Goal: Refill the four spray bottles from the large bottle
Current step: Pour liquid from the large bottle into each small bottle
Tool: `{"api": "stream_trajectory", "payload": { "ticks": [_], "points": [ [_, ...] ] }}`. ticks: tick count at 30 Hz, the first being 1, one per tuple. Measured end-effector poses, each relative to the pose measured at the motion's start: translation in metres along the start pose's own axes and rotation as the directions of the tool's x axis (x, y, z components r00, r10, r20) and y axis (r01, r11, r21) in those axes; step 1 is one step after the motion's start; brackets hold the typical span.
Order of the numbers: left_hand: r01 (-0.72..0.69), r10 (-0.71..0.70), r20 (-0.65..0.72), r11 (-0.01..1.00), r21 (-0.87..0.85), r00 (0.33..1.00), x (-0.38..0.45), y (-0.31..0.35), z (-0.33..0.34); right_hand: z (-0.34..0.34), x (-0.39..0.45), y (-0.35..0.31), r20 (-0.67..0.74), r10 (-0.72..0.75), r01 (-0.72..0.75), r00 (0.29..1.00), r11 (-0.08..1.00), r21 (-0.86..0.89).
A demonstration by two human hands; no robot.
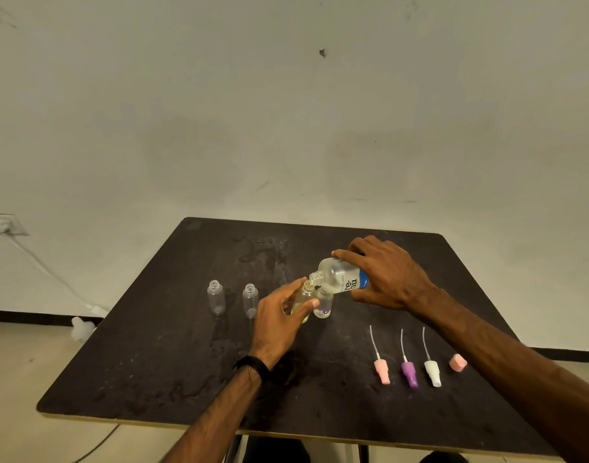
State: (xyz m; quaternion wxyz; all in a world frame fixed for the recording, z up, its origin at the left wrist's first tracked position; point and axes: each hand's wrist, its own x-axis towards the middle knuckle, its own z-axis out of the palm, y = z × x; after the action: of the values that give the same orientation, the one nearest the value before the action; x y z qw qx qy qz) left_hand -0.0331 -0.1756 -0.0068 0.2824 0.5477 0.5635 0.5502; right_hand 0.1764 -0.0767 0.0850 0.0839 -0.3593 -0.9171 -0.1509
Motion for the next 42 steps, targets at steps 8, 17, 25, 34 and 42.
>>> {"api": "stream_trajectory", "payload": {
  "ticks": [8, 17, 25, 34, 42],
  "points": [
    [-0.004, 0.004, -0.003, 1.000, 0.012, 1.000, -0.0008, 0.0004, -0.0017, 0.0016, 0.0010, -0.0007, 0.001, -0.006, 0.006, 1.000, 1.000, 0.008],
    [0.000, 0.000, 0.010, 1.000, 0.007, 1.000, 0.0012, -0.0018, -0.0006, 0.0009, 0.0005, 0.0003, -0.010, -0.002, 0.002, 1.000, 1.000, -0.004],
    [-0.010, 0.009, 0.017, 1.000, 0.016, 1.000, 0.0027, -0.0020, 0.0007, -0.0007, -0.0006, 0.0016, 0.005, 0.004, -0.004, 1.000, 1.000, -0.014],
    [-0.027, 0.026, 0.022, 0.999, 0.033, 0.999, 0.0022, -0.0015, 0.0014, 0.0012, -0.0006, 0.0026, 0.005, 0.002, -0.002, 1.000, 1.000, -0.009],
    [-0.028, 0.027, 0.025, 0.999, 0.037, 0.999, 0.0029, -0.0022, 0.0022, 0.0013, -0.0014, 0.0026, 0.001, 0.002, -0.002, 1.000, 1.000, -0.017]
  ]
}}
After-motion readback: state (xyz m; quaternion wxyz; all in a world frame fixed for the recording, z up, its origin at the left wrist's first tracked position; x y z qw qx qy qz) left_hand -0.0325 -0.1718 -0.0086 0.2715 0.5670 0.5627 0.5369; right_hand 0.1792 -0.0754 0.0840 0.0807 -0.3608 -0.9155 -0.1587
